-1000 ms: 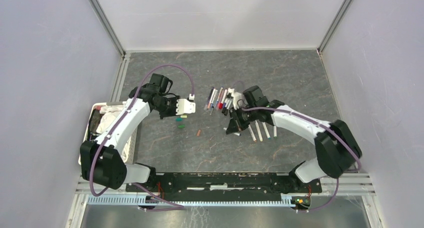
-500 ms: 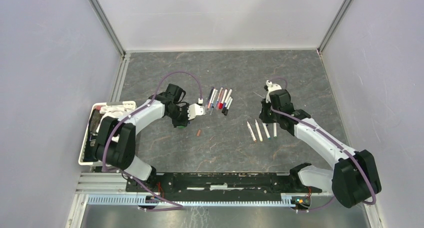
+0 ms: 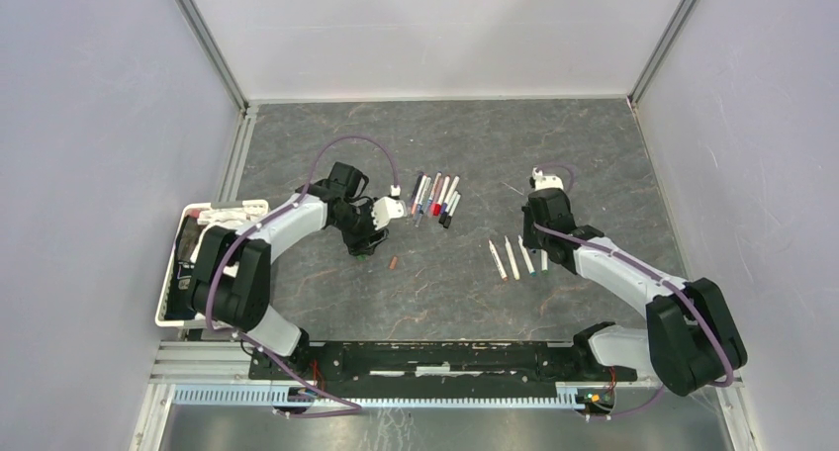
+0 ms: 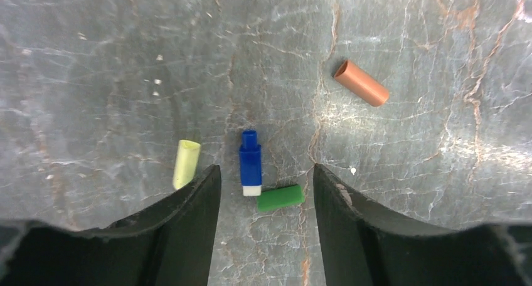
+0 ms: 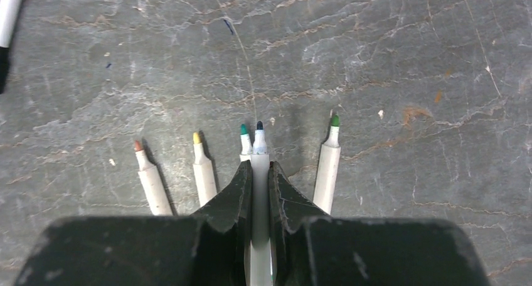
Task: Open the pen caps
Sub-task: Place the pen cap at the center of the board, then place the pen at the center of the board.
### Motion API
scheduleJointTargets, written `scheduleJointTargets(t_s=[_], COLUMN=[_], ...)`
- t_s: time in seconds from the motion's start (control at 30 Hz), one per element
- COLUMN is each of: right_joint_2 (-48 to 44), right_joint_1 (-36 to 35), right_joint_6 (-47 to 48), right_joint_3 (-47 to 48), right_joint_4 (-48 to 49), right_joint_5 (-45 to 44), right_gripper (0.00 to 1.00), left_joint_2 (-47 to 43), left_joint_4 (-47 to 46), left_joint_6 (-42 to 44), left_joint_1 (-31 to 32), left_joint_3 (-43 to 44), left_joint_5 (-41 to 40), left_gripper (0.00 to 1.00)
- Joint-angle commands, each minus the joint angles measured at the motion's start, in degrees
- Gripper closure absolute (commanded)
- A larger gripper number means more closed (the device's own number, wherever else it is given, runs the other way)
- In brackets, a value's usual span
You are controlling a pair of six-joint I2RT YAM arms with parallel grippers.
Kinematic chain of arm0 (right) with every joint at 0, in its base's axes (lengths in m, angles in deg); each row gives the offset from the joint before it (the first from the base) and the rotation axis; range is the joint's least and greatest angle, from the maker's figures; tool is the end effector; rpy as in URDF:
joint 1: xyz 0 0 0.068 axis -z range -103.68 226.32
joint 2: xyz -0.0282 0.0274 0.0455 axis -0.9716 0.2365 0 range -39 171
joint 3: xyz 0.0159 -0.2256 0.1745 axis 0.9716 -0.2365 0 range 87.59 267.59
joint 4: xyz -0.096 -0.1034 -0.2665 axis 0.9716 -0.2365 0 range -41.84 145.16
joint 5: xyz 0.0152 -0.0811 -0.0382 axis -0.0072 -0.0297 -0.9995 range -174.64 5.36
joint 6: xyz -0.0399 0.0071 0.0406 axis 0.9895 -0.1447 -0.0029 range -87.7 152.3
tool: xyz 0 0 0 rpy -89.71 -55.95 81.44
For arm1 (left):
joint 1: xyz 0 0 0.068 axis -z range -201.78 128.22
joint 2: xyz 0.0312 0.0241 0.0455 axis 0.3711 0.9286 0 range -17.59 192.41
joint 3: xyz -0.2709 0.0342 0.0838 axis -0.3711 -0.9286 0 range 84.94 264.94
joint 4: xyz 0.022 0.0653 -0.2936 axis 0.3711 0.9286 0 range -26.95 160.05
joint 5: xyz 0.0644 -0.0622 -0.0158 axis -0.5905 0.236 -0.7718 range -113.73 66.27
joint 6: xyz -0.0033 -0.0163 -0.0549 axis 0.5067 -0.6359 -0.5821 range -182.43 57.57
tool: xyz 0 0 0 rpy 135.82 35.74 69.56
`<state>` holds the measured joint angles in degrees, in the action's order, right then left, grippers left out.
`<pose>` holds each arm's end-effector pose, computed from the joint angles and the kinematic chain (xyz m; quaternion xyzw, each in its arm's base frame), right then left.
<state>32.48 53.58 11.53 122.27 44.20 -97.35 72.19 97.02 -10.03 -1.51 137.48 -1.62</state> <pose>0.2565 0.0978 0.1681 0.0240 0.9276 0.0368 0.3709 0.2950 -0.1252 0.1588 0.5989 0.7615 -0.1375 0.2063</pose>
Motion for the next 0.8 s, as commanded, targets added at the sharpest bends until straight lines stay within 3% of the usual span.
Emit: scheduleJointTargets(t_s=[0.0,0.07,0.1,0.13,0.47,0.77], right_joint_2=[0.60,1.62,2.20,3.04,5.27,-0.24], right_joint_1=[0.20,0.17,0.25,0.24,0.28,0.21], right_joint_6=[-0.11,0.22,0.39,0.51,1.07,0.95], right_joint_3=[-2.25,-2.75,-2.85,-2.86,-5.47,-0.20], right_joint_4=[5.64,6.08,6.30,6.24,8.06,3.65], right_joint_5=[-5.66,-7.05,-7.36,-7.59,-7.59,-6.18], right_gripper=[0.90,0.86,0.84,0.83,0.62,0.60], left_joint_2=[-4.45,-5.91,-6.61,-7.27,-10.99,-14.67], left_joint_4=[2.75,3.85,4.75,5.64,13.31,9.17], left_joint_6=[-6.33,-8.22,-8.75,-9.69,-16.07,-20.00], left_joint_1=[0.01,-0.03,-0.08,-0.17,-1.95,-5.24], left_joint_3=[6.40,8.82,10.15,11.53,25.70,26.23], left_joint_5=[4.53,5.44,5.72,5.86,2.76,-1.12], left_gripper=[0.33,0.29,0.07,0.04,0.00,0.00])
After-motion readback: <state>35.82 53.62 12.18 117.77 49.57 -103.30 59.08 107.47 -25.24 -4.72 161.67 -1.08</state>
